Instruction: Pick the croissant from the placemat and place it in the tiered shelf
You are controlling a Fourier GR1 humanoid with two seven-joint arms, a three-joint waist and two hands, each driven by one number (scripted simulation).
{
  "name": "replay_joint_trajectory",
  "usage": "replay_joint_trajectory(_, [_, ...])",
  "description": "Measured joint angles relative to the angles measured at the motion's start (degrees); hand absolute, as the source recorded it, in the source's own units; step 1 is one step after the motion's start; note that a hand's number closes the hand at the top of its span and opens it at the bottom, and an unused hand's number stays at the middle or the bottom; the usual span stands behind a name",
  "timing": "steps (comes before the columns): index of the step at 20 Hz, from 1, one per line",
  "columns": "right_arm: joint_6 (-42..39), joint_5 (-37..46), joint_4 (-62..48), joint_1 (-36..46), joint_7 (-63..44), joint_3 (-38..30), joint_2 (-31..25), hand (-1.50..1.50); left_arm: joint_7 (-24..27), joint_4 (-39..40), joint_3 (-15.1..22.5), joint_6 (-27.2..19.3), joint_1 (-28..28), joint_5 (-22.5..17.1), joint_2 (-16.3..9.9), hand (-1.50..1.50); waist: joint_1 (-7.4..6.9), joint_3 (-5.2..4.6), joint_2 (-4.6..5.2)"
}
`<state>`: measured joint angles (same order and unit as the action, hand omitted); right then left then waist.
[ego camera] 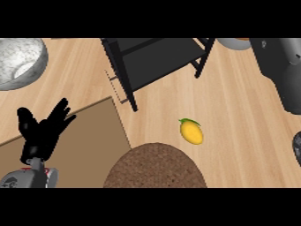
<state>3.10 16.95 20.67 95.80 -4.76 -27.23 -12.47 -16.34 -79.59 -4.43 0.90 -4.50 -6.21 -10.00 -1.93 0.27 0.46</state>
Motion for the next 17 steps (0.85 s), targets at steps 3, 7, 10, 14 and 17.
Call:
replay_joint_trajectory(3, [2.99,0.54,-0.55,-0.4,-0.17,-0.55,-3.38,-1.5,0.37,0.03,0.0,-0.21,-0.11,0.24,0.17,0.0,-0.19,-0.01,0.21])
replay_joint_trajectory(7, [6.07,-0.48,-1.22,-1.84,-0.97,-2.72,-7.59,-1.5,-0.37,-1.32,0.37,-0.1,0.45,0.06,0.4,0.0,-0.22,-0.08,0.19])
replay_joint_trajectory(10, [5.5,-1.91,-1.94,-2.94,-1.4,-4.59,-11.45,-1.5,-0.32,-0.53,-0.22,0.1,0.12,-0.15,0.06,0.0,-0.14,-0.02,0.28])
replay_joint_trajectory(14, [1.05,-3.77,-3.36,-4.84,-1.18,-6.54,-17.1,-1.5,-0.73,-0.65,-0.37,0.37,-0.12,-0.6,0.18,0.0,-0.38,-0.02,0.43])
replay_joint_trajectory(17, [-2.73,-4.68,-4.43,-5.83,-0.74,-7.34,-20.55,-1.5,-0.74,-0.93,0.09,0.36,-0.18,-0.26,0.38,0.0,-0.66,0.0,0.56])
